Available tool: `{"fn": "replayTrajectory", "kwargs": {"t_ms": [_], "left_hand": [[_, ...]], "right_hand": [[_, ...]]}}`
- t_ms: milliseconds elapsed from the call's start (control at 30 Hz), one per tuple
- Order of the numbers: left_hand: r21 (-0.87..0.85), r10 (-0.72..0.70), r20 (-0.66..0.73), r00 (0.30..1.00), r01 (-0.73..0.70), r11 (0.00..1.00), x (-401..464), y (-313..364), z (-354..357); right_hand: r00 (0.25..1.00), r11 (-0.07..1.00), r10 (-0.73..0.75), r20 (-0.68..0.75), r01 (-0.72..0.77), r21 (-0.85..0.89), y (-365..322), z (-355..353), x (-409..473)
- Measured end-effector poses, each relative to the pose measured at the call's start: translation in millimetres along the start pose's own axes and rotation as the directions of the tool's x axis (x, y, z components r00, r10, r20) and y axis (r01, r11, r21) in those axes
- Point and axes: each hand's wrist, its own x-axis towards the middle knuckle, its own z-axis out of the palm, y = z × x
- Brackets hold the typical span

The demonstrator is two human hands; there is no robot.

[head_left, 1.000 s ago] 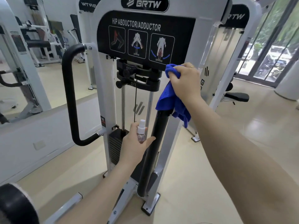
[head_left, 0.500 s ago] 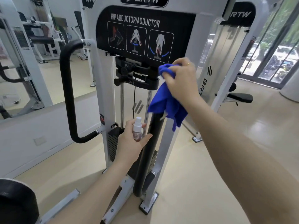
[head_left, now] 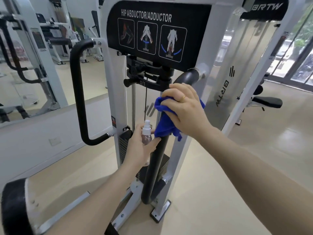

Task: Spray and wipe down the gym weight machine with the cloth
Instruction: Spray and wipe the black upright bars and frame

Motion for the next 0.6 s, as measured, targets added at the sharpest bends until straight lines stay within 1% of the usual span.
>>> {"fn": "replayTrajectory", "kwargs": {"t_ms": [100, 200, 233, 300, 367, 400, 433, 500, 567, 600], "left_hand": [[0.018, -0.018, 0.013, 1.0, 0.017, 1.0, 1.5, 0.0, -1.7], [0.042, -0.016, -0.004, 1.0, 0.017, 0.999, 0.3, -2.2, -6.2], [0.043, -0.026, -0.013, 1.0, 0.027, 0.999, -0.8, -2.8, -7.1], [0.052, -0.045, -0.015, 0.999, 0.046, 0.998, -4.4, -1.6, -8.3], [0.055, -0.042, -0.015, 0.999, 0.042, 0.998, -8.6, -0.9, -8.5], [0.05, -0.044, -0.012, 0.999, 0.044, 0.998, -10.6, -0.6, -8.0], [0.044, -0.047, -0.007, 0.999, 0.047, 0.998, -12.5, 0.5, -7.7], [0.034, -0.05, 0.0, 0.999, 0.05, 0.998, -13.6, 2.6, -7.6], [0.028, -0.043, 0.003, 0.999, 0.043, 0.999, -15.0, 4.4, -7.9], [0.032, -0.04, -0.001, 0.999, 0.04, 0.999, -16.6, 5.6, -7.7]], "right_hand": [[0.999, 0.998, -0.042, 0.012, 0.042, -0.056, 16.8, -4.1, 14.3], [0.999, 0.998, 0.05, -0.002, -0.05, 0.034, 14.5, -4.1, 23.4], [0.994, 0.991, 0.107, -0.005, -0.106, 0.079, 13.5, -6.7, 28.2], [0.956, 0.935, 0.294, -0.016, -0.285, 0.21, 19.0, -15.8, 40.7], [0.874, 0.83, 0.483, -0.042, -0.442, 0.341, 39.8, -23.9, 51.7], [0.838, 0.796, 0.542, -0.066, -0.486, 0.362, 50.1, -25.8, 52.4], [0.813, 0.781, 0.576, -0.091, -0.513, 0.357, 55.3, -25.9, 49.2], [0.79, 0.789, 0.598, -0.134, -0.551, 0.271, 55.0, -19.1, 36.3], [0.759, 0.792, 0.611, -0.227, -0.589, 0.162, 39.7, -15.9, 19.0], [0.756, 0.805, 0.59, -0.283, -0.579, 0.133, 28.8, -18.9, 11.6]]}}
